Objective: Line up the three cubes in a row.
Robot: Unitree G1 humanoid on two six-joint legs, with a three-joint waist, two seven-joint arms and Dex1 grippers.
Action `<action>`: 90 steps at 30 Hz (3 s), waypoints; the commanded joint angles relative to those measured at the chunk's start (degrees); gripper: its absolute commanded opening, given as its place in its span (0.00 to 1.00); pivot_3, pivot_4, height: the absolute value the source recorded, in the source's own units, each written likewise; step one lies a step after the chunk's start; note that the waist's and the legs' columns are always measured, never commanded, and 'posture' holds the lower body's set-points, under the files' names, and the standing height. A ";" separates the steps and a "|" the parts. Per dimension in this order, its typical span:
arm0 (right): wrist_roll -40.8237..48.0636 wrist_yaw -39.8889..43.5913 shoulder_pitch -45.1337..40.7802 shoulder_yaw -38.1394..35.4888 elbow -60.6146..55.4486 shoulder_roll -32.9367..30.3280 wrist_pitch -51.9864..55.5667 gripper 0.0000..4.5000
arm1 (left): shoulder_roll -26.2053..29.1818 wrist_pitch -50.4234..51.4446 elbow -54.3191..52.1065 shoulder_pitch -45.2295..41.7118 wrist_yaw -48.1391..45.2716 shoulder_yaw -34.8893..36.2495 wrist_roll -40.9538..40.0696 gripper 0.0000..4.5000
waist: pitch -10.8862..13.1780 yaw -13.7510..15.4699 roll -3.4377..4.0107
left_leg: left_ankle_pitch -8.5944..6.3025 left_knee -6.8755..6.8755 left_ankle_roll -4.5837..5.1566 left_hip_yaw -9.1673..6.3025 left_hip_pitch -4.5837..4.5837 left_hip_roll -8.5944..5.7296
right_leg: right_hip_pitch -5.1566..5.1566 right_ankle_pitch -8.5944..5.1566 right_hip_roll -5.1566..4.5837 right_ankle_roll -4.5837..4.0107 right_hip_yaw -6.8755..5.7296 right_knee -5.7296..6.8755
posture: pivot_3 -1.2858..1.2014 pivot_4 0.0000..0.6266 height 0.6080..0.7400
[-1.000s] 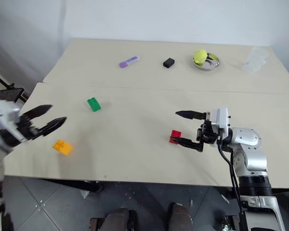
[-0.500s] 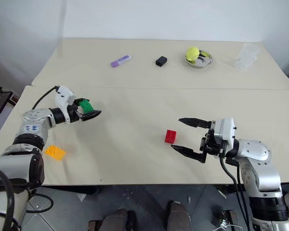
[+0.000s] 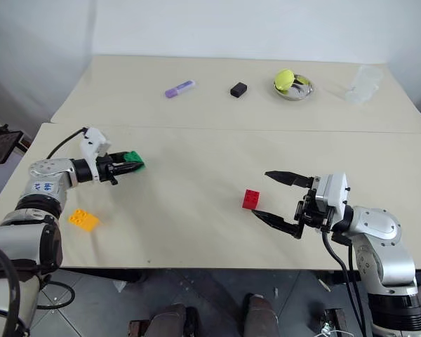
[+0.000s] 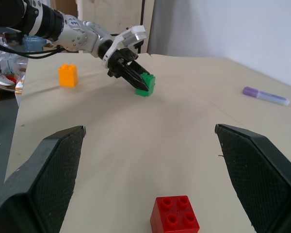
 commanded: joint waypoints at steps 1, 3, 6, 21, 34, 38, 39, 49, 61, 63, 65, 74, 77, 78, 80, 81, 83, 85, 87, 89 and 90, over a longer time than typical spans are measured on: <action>2.68 2.16 2.04 -4.42 -0.44 -3.73 1.25 1.00 | -3.80 -0.98 -9.76 -1.51 -13.41 -3.82 -1.37 0.34 | 0.00 0.82 0.00 | 0.00 0.04 0.00 0.00 -0.02 0.00 | 0.00 0.00 0.00 0.00 0.00 -0.02 | 0.52 0.24 1.00; 3.09 3.33 3.09 -5.00 -0.12 -5.22 1.77 1.00 | -5.48 0.77 -13.64 -0.74 -15.26 -4.88 -1.91 0.34 | 0.01 0.84 -0.01 | -0.01 0.12 0.01 -0.01 -0.04 0.00 | 0.01 0.00 0.00 0.01 0.00 -0.02 | 0.52 0.24 1.00; 3.21 5.43 5.54 -6.04 0.97 -7.46 2.62 1.00 | -11.92 3.14 -21.43 3.16 -13.88 -10.09 0.07 0.34 | 0.01 0.84 -0.02 | -0.01 0.16 0.02 -0.02 -0.05 0.00 | 0.02 0.00 0.00 0.01 0.02 0.01 | 0.52 0.24 1.00; 2.75 3.52 8.20 -4.75 -1.24 -4.50 2.07 1.00 | -17.01 8.47 -29.93 8.41 -1.77 -15.50 2.71 0.34 | 0.05 1.98 -0.07 | -0.07 0.78 0.20 -0.08 -0.07 0.02 | 0.25 0.02 -0.05 -0.04 0.11 0.07 | 0.52 0.24 1.00; 2.47 4.78 5.70 -1.83 0.55 -3.63 2.27 1.00 | -17.05 8.94 -28.72 5.04 0.15 -15.44 2.15 0.62 | 0.05 2.15 -0.08 | -0.06 0.78 0.20 -0.07 -0.08 0.02 | 0.25 0.02 -0.04 -0.05 0.08 0.08 | 0.52 0.24 1.00; 3.01 4.96 4.69 -0.89 0.55 -3.34 2.75 1.00 | -13.98 12.66 -38.52 7.55 -2.11 -12.03 -3.03 0.90 | 0.05 2.13 -0.08 | -0.06 0.77 0.20 -0.10 -0.11 0.02 | 0.22 0.03 -0.04 -0.05 0.06 0.08 | 0.52 0.24 1.00; 3.13 5.09 4.44 -0.64 0.50 -3.23 2.87 1.00 | -12.09 14.87 -42.20 9.10 -3.07 -10.82 -4.69 0.95 | 0.05 2.10 -0.08 | -0.06 0.76 0.20 -0.10 -0.12 0.03 | 0.21 0.03 -0.05 -0.05 0.07 0.09 | 0.52 0.24 1.00; 5.02 7.41 -2.14 4.36 0.77 0.24 4.16 1.00 | 8.00 25.84 -64.34 31.28 0.71 18.13 -24.03 0.99 | 0.05 0.63 -0.03 | -0.04 0.76 0.12 -0.37 -0.03 0.09 | 0.10 0.01 -0.04 -0.07 0.14 0.40 | 0.52 0.24 1.00; 3.67 8.64 -9.20 15.25 -2.36 7.97 4.91 1.00 | -4.20 29.83 -79.76 82.85 16.00 55.24 -32.40 0.99 | -0.04 -0.42 -0.30 | -0.23 0.69 0.10 -0.51 0.11 0.17 | 0.11 0.00 -0.06 -0.08 0.16 0.40 | 0.52 0.24 1.00; 3.08 9.68 -10.10 16.16 -1.60 7.92 4.48 1.00 | -6.10 28.49 -80.26 86.77 15.73 55.61 -32.92 0.99 | -0.07 0.13 -0.35 | -0.25 0.71 0.14 -0.56 0.17 0.16 | 0.19 -0.01 -0.10 -0.11 0.22 0.29 | 0.52 0.24 1.00; 2.75 10.33 -10.66 16.31 -0.54 7.86 4.07 1.00 | -6.61 27.45 -80.73 88.29 15.79 55.08 -33.66 0.99 | -0.11 0.84 -0.41 | -0.26 0.71 0.15 -0.56 0.17 0.16 | 0.19 -0.05 -0.11 -0.21 0.21 0.04 | 0.52 0.24 1.00; 1.26 12.29 -11.43 15.59 3.30 7.05 2.86 1.00 | -4.04 26.35 -83.54 82.31 19.82 40.25 -29.16 0.99 | -0.22 1.05 -0.33 | -0.27 0.68 0.11 -0.43 0.15 0.18 | 0.06 -0.03 -0.10 -0.36 0.22 0.25 | 0.52 0.24 1.00; 0.95 12.19 -10.94 15.56 3.09 6.81 2.75 1.00 | -2.61 25.02 -78.73 78.24 22.57 35.84 -25.14 0.99 | -0.23 0.71 -0.29 | -0.28 0.67 0.09 -0.36 0.17 0.20 | 0.03 -0.02 -0.08 -0.35 0.19 0.43 | 0.52 0.24 1.00; 0.96 12.03 -10.65 15.45 2.80 6.71 2.79 1.00 | -2.43 24.92 -77.70 77.12 23.59 35.18 -24.58 0.99 | -0.23 0.53 -0.29 | -0.28 0.67 0.09 -0.36 0.16 0.20 | -0.01 -0.02 -0.07 -0.35 0.16 0.48 | 0.52 0.24 1.00; 1.01 11.35 -10.17 15.16 2.32 6.65 3.01 1.00 | -2.18 23.77 -75.50 74.66 25.60 34.07 -23.33 0.99 | -0.23 0.26 -0.29 | -0.29 0.66 0.07 -0.27 0.19 0.25 | -0.03 -0.02 -0.06 -0.35 0.16 0.47 | 0.52 0.24 1.00; 1.01 11.14 -10.00 15.08 2.17 6.61 3.06 1.00 | -2.21 22.86 -74.74 73.79 26.18 33.78 -22.93 0.95 | -0.23 0.21 -0.30 | -0.29 0.65 0.07 -0.27 0.19 0.25 | -0.04 -0.02 -0.06 -0.35 0.15 0.47 | 0.52 0.24 1.00; 0.79 10.72 -9.65 15.07 1.99 6.57 2.97 1.00 | -2.05 22.94 -73.59 72.07 25.68 32.66 -23.84 0.87 | -0.23 0.14 -0.30 | -0.31 0.65 0.05 -0.28 0.18 0.27 | -0.05 -0.02 -0.05 -0.34 0.11 0.47 | 0.52 0.24 1.00; 0.47 10.14 -9.28 15.01 1.88 6.63 2.72 1.00 | -1.67 23.27 -72.88 70.25 24.29 30.74 -24.63 0.73 | -0.23 0.17 -0.29 | -0.31 0.65 0.05 -0.28 0.18 0.27 | -0.04 -0.01 -0.06 -0.34 0.11 0.47 | 0.52 0.24 1.00; 0.25 9.60 -8.80 14.80 1.60 6.55 2.54 1.00 | -1.53 23.18 -72.33 69.04 23.94 29.95 -24.92 0.60 | -0.23 0.30 -0.29 | -0.31 0.66 0.05 -0.28 0.18 0.27 | -0.04 -0.01 -0.06 -0.34 0.11 0.47 | 0.52 0.24 1.00; 0.13 9.18 -8.45 14.70 1.33 6.46 2.55 1.00 | -1.14 22.99 -71.76 68.49 23.66 29.63 -24.82 0.45 | -0.23 0.35 -0.30 | -0.31 0.67 0.05 -0.27 0.18 0.27 | -0.04 -0.01 -0.06 -0.34 0.12 0.46 | 0.52 0.24 1.00; 0.07 8.98 -8.24 14.58 1.15 6.41 2.55 1.00 | -1.00 23.14 -71.69 68.35 23.38 29.48 -25.01 0.38 | -0.23 0.41 -0.29 | -0.31 0.66 0.05 -0.27 0.17 0.28 | -0.04 -0.01 -0.06 -0.34 0.12 0.46 | 0.52 0.24 1.00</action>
